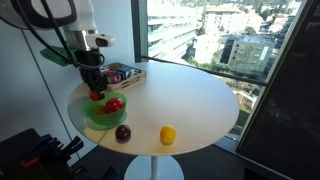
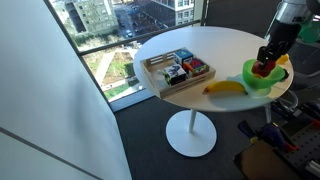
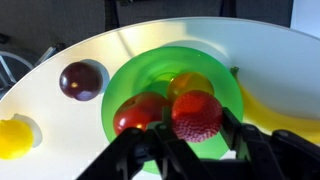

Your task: Put the red plastic fruit in the bowl

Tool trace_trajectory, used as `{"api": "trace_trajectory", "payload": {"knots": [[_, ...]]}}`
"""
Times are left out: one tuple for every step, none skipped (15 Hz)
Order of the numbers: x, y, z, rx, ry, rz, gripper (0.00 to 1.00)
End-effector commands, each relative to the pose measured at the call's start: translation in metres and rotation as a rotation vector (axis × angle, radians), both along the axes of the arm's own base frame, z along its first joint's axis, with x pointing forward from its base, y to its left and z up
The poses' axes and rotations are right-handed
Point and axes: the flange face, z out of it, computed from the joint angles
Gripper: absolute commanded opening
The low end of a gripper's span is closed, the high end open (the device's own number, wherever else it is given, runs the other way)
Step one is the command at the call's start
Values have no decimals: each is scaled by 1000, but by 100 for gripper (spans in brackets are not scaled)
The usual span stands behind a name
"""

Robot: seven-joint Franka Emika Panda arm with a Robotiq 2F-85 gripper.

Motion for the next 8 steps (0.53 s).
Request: {"api": "trace_trajectory", "payload": {"knots": [[3, -1, -5, 13, -10, 10, 25], [3, -1, -6, 12, -10, 8, 73], [4, -2, -7, 12, -10, 8, 76], [4, -2, -9, 11, -9, 7, 82], [4, -2, -10, 10, -7, 7, 91], [4, -2, -10, 10, -5, 6, 97], [4, -3, -10, 10, -3, 4, 100], [3, -3, -10, 9, 1, 2, 100]]}}
